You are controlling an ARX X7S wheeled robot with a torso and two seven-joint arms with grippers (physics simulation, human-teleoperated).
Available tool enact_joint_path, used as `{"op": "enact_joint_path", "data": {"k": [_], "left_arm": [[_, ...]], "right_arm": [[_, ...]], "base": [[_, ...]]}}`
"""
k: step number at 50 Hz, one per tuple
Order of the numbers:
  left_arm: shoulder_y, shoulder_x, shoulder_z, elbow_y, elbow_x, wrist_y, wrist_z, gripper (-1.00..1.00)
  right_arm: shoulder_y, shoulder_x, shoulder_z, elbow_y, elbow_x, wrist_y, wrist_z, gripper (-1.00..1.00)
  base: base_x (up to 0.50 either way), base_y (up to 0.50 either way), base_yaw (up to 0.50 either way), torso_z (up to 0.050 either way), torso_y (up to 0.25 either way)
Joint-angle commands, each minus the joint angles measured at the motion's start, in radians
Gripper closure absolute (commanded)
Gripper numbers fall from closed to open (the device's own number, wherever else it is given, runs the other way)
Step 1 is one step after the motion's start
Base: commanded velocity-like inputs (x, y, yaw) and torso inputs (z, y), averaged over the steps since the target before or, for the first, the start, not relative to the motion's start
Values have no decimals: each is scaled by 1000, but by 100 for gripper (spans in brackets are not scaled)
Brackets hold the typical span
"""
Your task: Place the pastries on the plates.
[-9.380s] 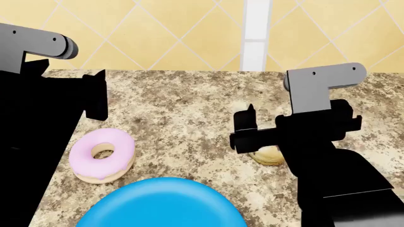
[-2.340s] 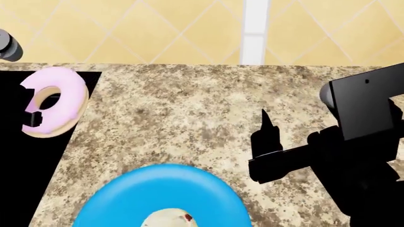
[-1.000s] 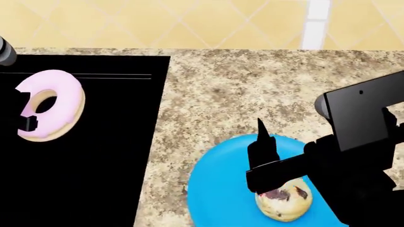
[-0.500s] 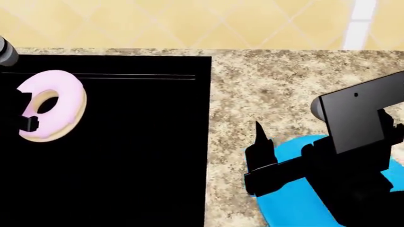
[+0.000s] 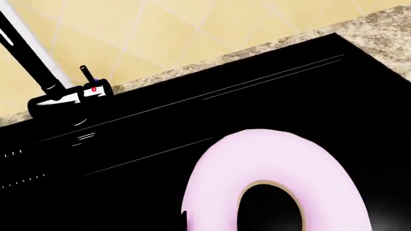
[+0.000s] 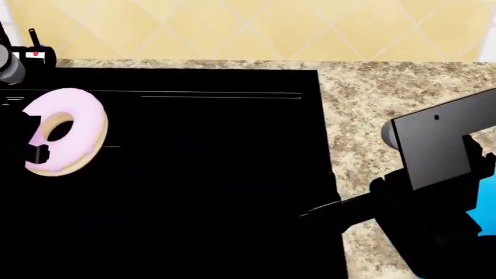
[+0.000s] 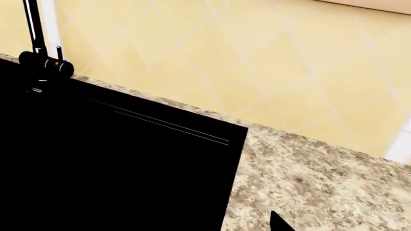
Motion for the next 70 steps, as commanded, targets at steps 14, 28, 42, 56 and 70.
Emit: {"op": "enact_joint_path", "data": {"k": [14,28,42,56,70], "left_arm": [[16,-37,-19,26,-48,-1,-25,100],[14,-30,-2,6,-46,21,-33,100],[20,-32,7,4,-55,33,-43,100],[13,-35,14,-3,-65,39,-49,100],[14,-36,14,-8,-80,45,-61,100]], "right_arm": [[2,-3,-6,2,6,-2,8,-100],[5,-4,-11,3,7,-3,13,-100],[-9,1,-14,-5,9,-9,13,-100],[-8,6,-8,-9,19,-9,21,-100],[-26,2,-5,-5,18,-28,20,-100]], "base": [[0,355,0,0,1],[0,354,0,0,0],[0,355,0,0,1],[0,354,0,1,1],[-1,354,0,0,0]]}}
